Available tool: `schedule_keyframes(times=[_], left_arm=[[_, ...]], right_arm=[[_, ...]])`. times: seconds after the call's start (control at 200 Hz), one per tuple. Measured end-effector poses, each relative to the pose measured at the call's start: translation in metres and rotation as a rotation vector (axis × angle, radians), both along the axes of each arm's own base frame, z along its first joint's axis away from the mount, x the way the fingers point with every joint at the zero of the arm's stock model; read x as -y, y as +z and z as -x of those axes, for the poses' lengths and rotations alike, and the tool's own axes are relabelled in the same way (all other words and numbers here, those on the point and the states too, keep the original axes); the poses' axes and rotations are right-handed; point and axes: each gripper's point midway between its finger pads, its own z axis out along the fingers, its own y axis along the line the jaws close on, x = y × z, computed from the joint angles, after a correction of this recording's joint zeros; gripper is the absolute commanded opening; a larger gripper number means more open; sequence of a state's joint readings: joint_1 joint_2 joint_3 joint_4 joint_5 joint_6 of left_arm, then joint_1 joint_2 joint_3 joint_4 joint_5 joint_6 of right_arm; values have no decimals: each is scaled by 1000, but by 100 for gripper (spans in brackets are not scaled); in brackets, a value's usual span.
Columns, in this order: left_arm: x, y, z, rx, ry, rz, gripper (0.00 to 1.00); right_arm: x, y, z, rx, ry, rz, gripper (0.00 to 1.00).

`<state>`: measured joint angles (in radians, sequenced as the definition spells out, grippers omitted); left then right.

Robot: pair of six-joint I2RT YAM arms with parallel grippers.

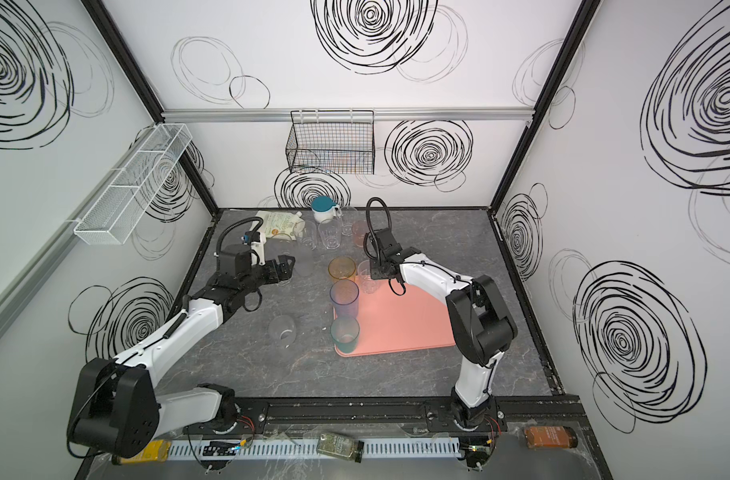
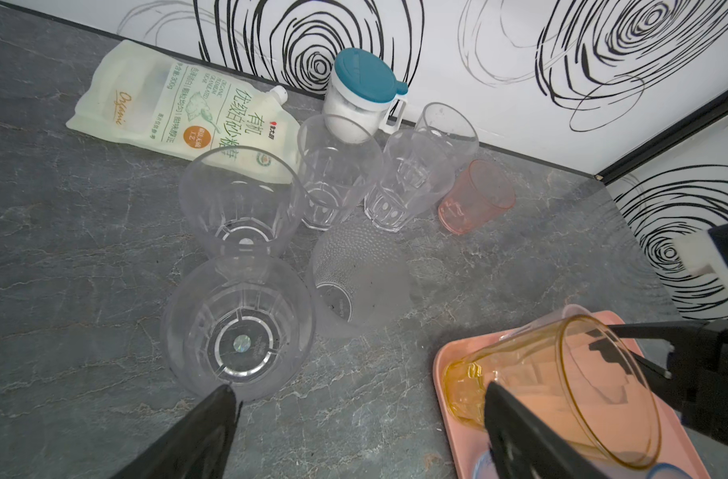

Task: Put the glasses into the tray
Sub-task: 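Open the right gripper and lift it off the clear glass, then move the right gripper to another clear glass beside the pink glass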

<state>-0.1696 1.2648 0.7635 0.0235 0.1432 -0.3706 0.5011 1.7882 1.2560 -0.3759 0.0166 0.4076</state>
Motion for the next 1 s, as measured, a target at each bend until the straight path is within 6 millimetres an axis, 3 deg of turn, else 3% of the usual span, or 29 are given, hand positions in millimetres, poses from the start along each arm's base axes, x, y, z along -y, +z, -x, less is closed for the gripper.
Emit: schedule_keyframes(times=[0.33, 0.5, 0.675, 0.876, 1.001], left_arm=[[-1, -2, -1, 1, 6, -4, 95], [2, 11, -11, 1, 3, -3, 95], [18, 39, -23, 69, -15, -8, 95], [42, 23, -10, 51, -47, -66, 96], [40, 13, -6, 34, -35, -93, 96]], right_arm=[[6, 0, -5, -7, -21, -26, 38], [2, 9, -8, -7, -23, -74, 43], [3, 38, -12, 34, -49, -139, 46], [7, 83, -28, 154, -93, -238, 48], [-4, 95, -52, 193, -111, -286, 49]])
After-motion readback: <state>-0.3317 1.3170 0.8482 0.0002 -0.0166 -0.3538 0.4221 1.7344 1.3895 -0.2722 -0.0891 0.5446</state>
